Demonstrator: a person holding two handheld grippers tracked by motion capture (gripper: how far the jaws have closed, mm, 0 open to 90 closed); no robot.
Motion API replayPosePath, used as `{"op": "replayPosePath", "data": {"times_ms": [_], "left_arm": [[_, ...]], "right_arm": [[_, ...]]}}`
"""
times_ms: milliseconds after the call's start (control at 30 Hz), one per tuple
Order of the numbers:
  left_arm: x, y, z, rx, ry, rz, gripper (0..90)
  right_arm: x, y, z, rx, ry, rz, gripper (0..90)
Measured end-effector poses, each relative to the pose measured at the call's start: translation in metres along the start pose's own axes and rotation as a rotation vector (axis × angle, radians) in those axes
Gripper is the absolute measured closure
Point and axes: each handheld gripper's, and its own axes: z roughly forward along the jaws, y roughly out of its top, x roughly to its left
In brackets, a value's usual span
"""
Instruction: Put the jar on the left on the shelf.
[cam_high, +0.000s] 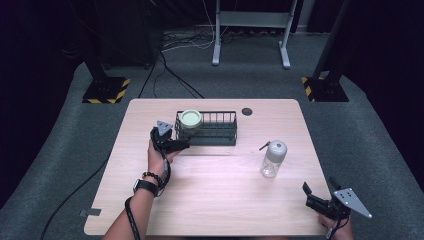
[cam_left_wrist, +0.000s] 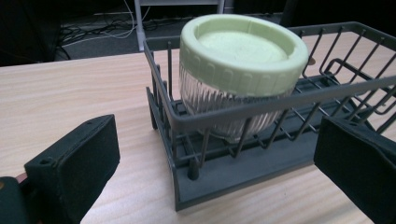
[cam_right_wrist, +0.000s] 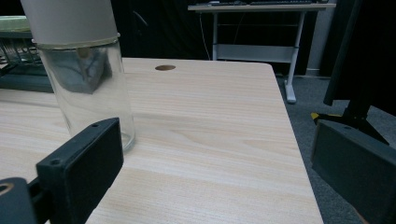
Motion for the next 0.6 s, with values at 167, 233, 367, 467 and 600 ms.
{"op": "replayPosePath", "data": {"times_ms": [167,233,367,467,600], "left_arm": [[0.002,-0.008,-0.003,0.006,-0.004,0.004,0.2],[0.004,-0.01,-0.004,0.008,-0.002,0.004,0.2],[0.004,-0.016,-0.007,0.008,-0.006,0.003,0.2],[0.005,-0.02,-0.01,0.009,-0.007,0.007,0.2],[0.006,-0.025,-0.013,0.011,-0.008,0.008,0.2]], "right_arm": [[0.0,0.0,0.0,-0.001,0.0,-0.001,1.6],[0.0,0.0,0.0,-0.002,0.0,-0.001,1.6],[0.0,0.0,0.0,-0.002,-0.001,0.0,1.6],[0.0,0.0,0.0,-0.002,-0.001,-0.001,1.6],[0.0,0.0,0.0,-0.001,-0.001,-0.003,1.6]]}}
